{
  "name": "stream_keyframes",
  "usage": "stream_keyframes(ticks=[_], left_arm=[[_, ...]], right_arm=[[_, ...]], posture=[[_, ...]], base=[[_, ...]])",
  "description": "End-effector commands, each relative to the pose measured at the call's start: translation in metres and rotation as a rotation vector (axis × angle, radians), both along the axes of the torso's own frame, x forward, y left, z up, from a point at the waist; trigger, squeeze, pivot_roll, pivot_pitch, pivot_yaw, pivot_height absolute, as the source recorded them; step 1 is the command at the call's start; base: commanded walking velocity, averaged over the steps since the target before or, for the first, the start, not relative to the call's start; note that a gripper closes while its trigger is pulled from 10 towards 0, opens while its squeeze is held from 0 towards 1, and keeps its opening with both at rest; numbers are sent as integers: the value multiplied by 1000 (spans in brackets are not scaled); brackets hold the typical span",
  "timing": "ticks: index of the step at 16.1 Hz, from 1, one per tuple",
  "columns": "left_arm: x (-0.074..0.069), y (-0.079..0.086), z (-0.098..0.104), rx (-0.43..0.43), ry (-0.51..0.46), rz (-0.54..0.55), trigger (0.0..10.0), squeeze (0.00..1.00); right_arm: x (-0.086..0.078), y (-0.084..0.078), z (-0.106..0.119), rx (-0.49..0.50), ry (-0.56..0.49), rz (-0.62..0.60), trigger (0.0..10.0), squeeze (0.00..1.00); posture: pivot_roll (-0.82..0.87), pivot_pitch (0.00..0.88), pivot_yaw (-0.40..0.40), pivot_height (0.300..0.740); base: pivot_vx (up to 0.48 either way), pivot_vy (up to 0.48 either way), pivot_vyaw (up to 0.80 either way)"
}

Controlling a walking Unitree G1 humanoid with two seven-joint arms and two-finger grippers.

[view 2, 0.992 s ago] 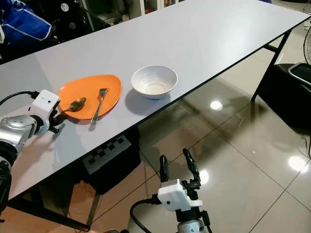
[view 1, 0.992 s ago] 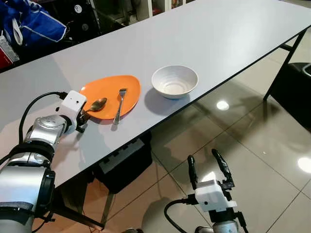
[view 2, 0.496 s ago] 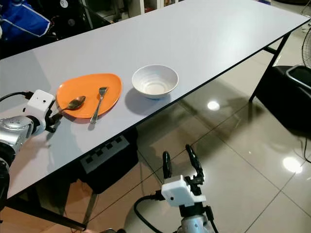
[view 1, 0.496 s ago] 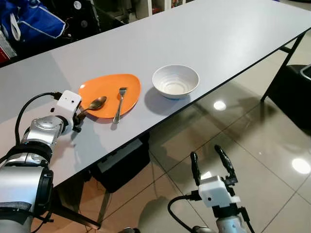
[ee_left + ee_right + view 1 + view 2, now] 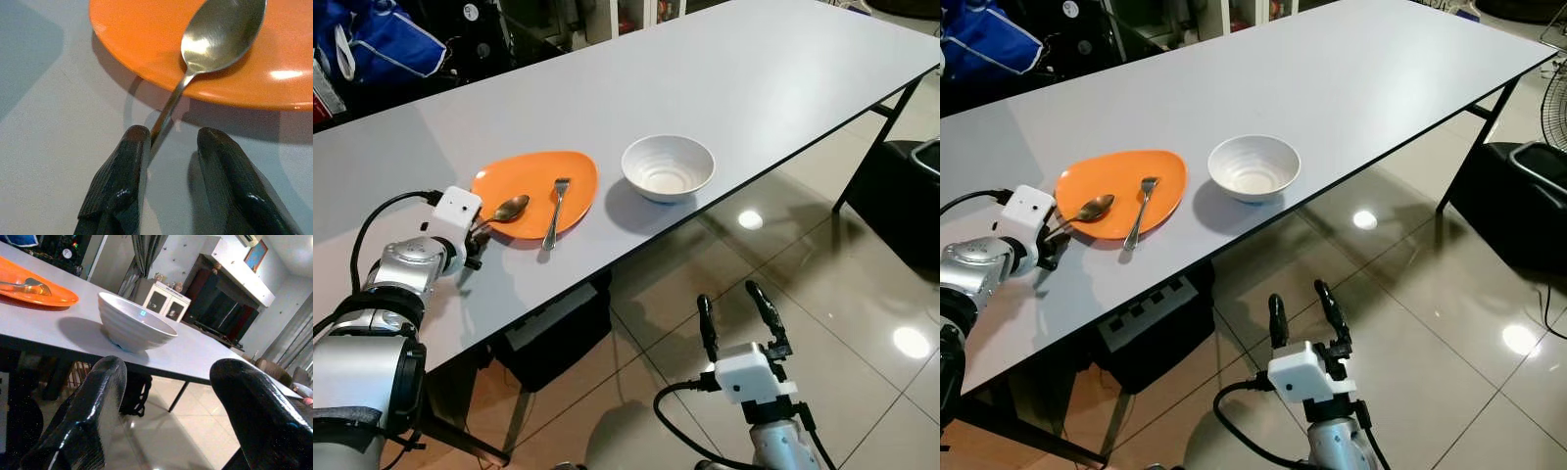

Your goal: Setting the table

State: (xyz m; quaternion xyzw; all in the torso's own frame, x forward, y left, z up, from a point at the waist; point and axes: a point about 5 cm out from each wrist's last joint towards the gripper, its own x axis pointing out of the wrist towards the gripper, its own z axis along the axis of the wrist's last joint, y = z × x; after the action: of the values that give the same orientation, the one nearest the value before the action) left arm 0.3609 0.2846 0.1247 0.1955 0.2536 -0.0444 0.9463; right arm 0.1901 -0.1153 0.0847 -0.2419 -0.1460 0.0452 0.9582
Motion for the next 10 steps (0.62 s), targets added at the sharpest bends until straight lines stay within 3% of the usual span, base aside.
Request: stream_keyframes(ticks=[1,4,8,10], left_arm=[[1,4,6,5,-23,16,10000,0],[3,6,12,-19,-73,33,10000,0],[6,5,17,-14,-112,24,10000,0],[6,5,17,-12,-113,21,10000,0]], right_arm=[[1,-2,-3,4,15,0,10000,0],[4,-3,-4,3,18,5,10000,0],[6,-4,-4,-4,9,10,10000,0],[6,-5,0,-34,-58,3,10000,0]], posture=[[-137,62,66,740],[-124,54,58,740],[-119,47,53,740],[-124,43,51,740]], base=[[0,0,0],[0,0,0],[329,322,0],[315,362,0]])
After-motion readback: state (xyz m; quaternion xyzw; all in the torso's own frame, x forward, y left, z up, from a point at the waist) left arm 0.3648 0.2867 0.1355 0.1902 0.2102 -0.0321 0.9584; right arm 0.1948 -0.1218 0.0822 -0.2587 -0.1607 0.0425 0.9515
